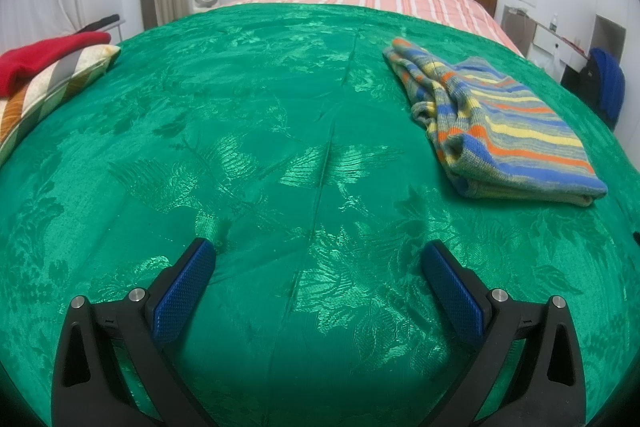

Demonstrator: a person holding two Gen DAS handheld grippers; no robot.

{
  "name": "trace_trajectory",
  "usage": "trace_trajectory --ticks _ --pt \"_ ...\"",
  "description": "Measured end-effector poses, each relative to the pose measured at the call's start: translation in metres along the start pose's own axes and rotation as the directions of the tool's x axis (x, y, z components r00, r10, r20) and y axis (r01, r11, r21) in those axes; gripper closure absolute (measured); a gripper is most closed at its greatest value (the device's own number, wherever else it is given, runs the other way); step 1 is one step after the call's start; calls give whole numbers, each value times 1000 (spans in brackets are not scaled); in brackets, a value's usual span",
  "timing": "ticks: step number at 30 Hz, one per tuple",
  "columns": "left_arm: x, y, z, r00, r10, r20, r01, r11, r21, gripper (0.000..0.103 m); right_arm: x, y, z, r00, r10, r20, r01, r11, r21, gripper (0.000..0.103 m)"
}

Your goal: Fold small clothes

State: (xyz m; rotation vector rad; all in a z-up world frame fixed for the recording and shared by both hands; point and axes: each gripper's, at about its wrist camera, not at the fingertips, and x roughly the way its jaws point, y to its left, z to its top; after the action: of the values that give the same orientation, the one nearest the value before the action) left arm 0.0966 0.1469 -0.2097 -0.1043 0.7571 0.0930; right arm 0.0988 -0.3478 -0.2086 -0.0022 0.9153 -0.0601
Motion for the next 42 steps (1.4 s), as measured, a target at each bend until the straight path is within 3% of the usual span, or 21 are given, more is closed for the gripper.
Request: trace_trajectory --ticks 33,42 --pt "-1 -1 1 1000 15 -10 -15 1000 7 0 0 0 0 1000 0 0 0 1000 0 0" --pt "0 4 18 992 -39 -119 38 999 -15 1 0 0 0 1000 1 1 -1 1000 1 0"
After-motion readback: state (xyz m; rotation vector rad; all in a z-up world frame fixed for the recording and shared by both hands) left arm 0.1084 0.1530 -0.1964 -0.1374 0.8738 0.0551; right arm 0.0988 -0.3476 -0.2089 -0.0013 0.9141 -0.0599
